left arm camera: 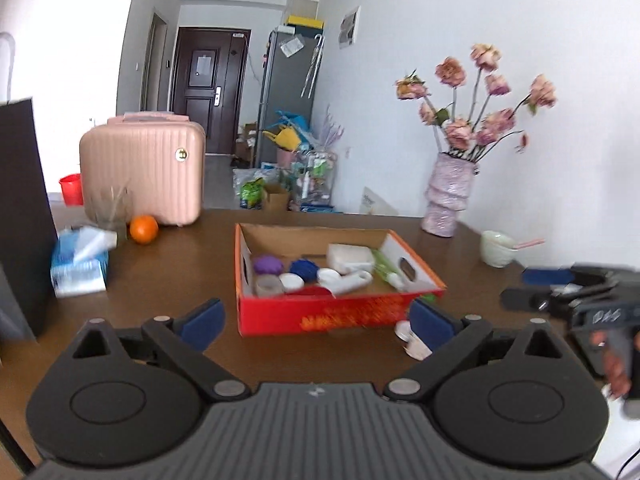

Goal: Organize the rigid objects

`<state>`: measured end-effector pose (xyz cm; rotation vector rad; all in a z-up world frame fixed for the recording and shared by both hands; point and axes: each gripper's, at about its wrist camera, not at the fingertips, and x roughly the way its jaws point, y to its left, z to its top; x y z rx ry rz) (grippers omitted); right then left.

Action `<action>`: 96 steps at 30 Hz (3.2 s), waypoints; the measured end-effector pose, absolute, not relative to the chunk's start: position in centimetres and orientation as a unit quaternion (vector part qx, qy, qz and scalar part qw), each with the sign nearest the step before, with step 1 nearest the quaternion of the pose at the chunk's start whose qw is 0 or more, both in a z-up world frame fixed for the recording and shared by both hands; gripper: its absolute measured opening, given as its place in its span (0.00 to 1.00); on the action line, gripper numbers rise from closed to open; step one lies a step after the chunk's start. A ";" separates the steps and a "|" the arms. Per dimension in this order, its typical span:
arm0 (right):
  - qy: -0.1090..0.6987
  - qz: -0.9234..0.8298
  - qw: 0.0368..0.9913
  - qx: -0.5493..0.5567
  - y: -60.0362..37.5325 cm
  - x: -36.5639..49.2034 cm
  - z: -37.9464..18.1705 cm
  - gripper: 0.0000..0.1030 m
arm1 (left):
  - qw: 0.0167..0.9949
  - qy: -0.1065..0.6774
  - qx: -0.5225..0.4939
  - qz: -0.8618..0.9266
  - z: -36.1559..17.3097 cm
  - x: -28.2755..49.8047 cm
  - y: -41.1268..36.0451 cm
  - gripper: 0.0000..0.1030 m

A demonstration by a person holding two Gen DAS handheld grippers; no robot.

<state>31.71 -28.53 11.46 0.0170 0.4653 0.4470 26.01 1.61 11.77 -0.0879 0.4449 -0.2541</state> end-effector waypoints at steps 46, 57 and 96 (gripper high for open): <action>0.282 0.024 0.954 0.099 -39.1 31.8 -3.6 0.82 | 0.914 0.343 -0.043 -0.210 -5.3 42.9 -17.3 0.56; 0.284 0.096 0.951 0.081 -34.5 41.5 -3.6 0.77 | 0.933 0.307 -0.052 -0.181 -4.7 39.7 -7.4 0.57; 0.314 0.110 0.943 -0.021 -28.7 43.0 -3.8 0.37 | 0.934 0.294 -0.053 -0.196 -4.0 39.6 -7.3 0.31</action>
